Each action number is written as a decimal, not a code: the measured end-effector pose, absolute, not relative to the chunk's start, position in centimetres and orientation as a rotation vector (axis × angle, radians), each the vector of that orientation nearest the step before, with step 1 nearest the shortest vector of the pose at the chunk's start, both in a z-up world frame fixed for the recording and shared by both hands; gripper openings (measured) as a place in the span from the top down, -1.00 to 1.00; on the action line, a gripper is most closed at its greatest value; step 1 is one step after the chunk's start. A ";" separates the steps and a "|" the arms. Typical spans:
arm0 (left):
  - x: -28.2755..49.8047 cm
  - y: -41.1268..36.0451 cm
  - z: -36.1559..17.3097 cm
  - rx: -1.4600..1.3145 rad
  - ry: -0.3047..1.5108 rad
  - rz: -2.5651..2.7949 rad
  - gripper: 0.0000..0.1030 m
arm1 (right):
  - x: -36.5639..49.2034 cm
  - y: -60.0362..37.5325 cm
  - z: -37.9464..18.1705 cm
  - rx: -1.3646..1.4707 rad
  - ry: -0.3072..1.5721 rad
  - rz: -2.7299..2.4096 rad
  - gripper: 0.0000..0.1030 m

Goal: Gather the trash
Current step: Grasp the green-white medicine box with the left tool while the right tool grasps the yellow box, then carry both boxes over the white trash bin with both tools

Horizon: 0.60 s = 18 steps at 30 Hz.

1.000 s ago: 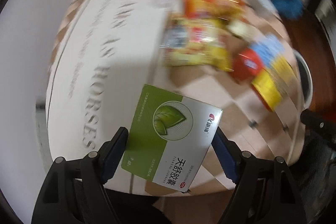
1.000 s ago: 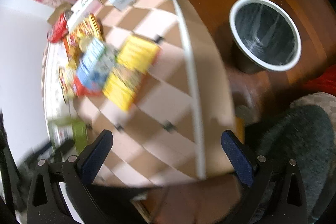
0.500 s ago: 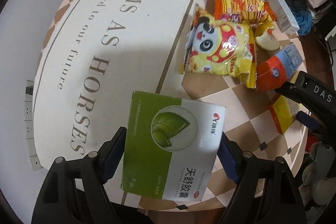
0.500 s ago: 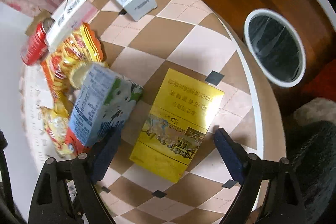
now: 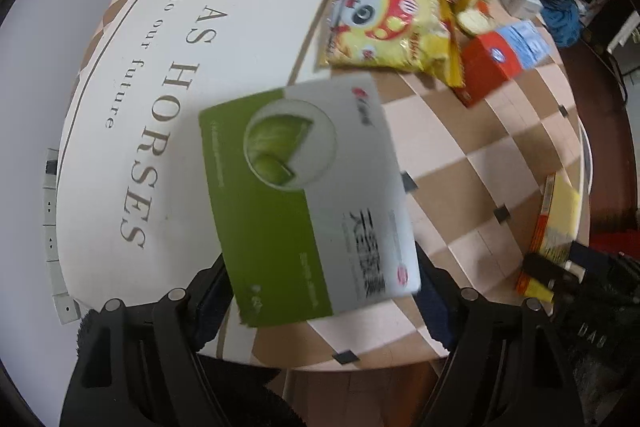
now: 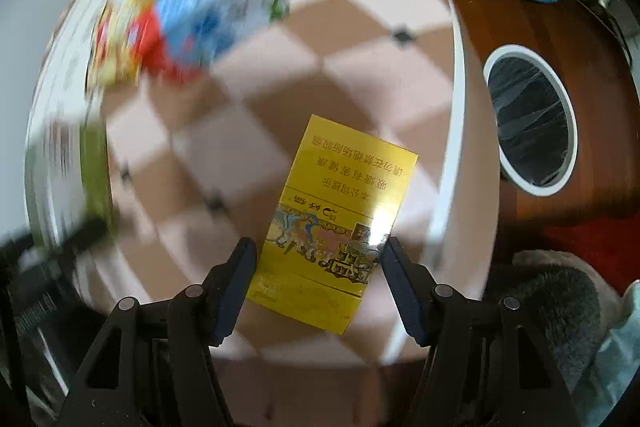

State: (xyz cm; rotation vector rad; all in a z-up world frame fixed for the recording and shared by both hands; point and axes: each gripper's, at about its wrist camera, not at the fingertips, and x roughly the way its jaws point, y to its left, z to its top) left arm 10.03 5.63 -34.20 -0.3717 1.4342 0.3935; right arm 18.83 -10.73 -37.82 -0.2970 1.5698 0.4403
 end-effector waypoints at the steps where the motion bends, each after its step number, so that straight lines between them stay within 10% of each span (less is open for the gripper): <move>1: 10.0 5.6 -34.4 -0.365 1.432 0.392 -0.52 | 18.8 -11.0 -37.8 -0.286 1.576 0.443 -0.39; 9: 10.0 4.3 -35.7 -0.405 1.437 0.408 -0.52 | 19.1 -12.8 -38.1 -0.082 1.512 0.377 -0.59; 18: 9.7 3.3 -35.0 -0.344 1.393 0.446 -0.37 | 16.6 -9.8 -36.9 -0.273 1.376 0.374 -0.13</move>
